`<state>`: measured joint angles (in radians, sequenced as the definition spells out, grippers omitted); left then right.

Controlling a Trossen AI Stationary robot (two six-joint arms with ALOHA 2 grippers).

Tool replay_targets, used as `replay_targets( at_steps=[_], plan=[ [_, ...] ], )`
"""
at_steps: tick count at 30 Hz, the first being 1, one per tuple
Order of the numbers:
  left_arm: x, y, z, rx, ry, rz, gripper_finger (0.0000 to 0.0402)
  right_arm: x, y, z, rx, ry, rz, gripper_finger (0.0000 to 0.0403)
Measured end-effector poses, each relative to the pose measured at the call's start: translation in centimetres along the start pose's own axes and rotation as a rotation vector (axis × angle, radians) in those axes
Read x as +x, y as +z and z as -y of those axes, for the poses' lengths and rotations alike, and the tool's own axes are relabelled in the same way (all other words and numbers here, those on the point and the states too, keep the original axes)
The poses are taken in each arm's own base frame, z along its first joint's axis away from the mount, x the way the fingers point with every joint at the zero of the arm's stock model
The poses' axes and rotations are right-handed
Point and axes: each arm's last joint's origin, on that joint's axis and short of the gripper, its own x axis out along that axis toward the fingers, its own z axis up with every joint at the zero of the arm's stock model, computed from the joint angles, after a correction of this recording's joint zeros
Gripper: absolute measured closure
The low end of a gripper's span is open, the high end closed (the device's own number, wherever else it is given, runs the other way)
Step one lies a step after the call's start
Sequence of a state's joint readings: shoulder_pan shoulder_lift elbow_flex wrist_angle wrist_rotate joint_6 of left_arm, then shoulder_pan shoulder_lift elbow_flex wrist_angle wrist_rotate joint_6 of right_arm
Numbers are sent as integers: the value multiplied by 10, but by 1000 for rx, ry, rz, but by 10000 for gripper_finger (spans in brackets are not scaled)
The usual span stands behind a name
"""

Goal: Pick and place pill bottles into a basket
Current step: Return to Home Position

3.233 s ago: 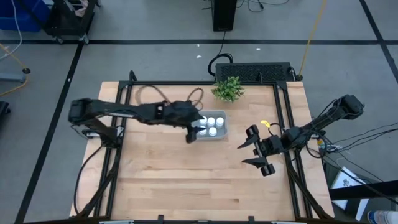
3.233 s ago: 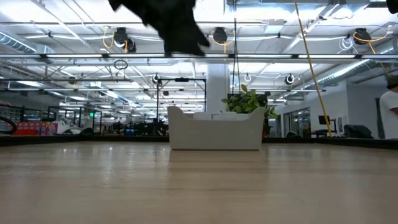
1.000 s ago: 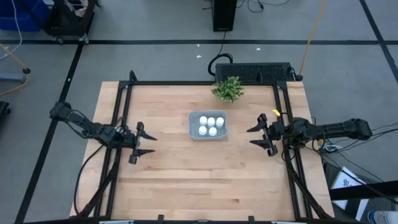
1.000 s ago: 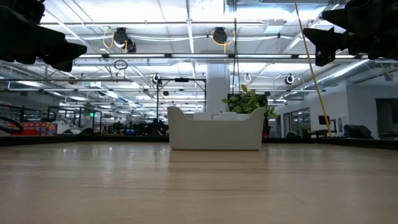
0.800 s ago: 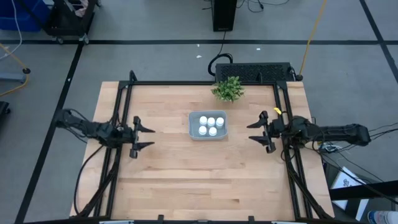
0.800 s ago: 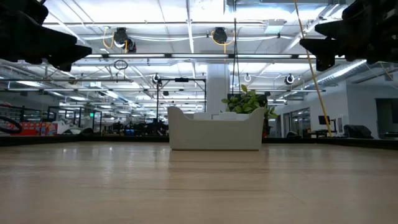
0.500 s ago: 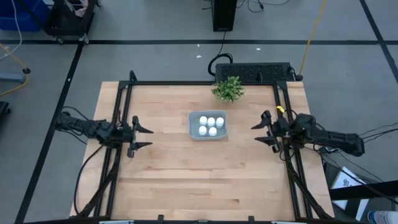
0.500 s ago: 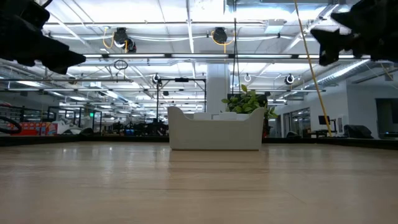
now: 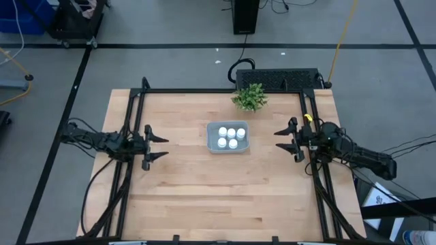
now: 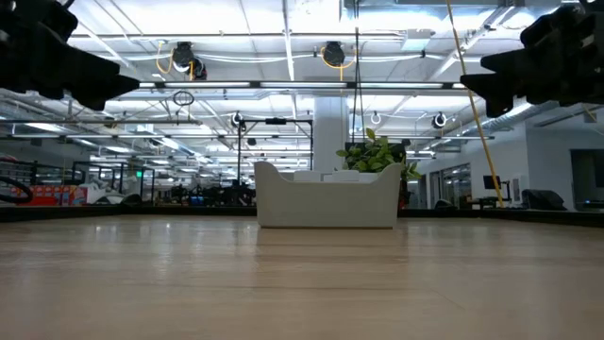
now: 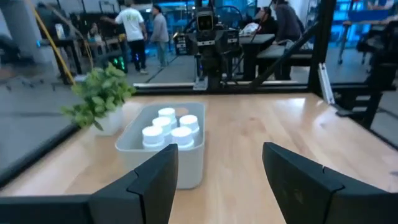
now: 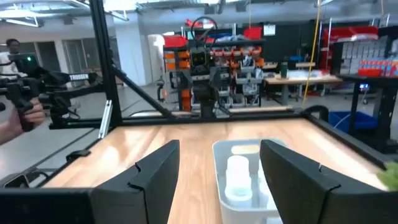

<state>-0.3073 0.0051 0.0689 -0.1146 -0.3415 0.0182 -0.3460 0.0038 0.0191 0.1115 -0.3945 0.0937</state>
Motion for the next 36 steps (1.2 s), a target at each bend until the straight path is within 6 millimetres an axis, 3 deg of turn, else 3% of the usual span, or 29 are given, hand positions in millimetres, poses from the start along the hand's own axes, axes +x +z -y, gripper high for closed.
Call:
replay_targets(
  at_steps=[5,36],
  plan=[
    [0,1,0,-71,0,13,160,1,-2,1,17,-2,-26,183],
    [0,1,0,-70,-1,8,160,1,-2,1,17,-2,-26,183]
  ],
)
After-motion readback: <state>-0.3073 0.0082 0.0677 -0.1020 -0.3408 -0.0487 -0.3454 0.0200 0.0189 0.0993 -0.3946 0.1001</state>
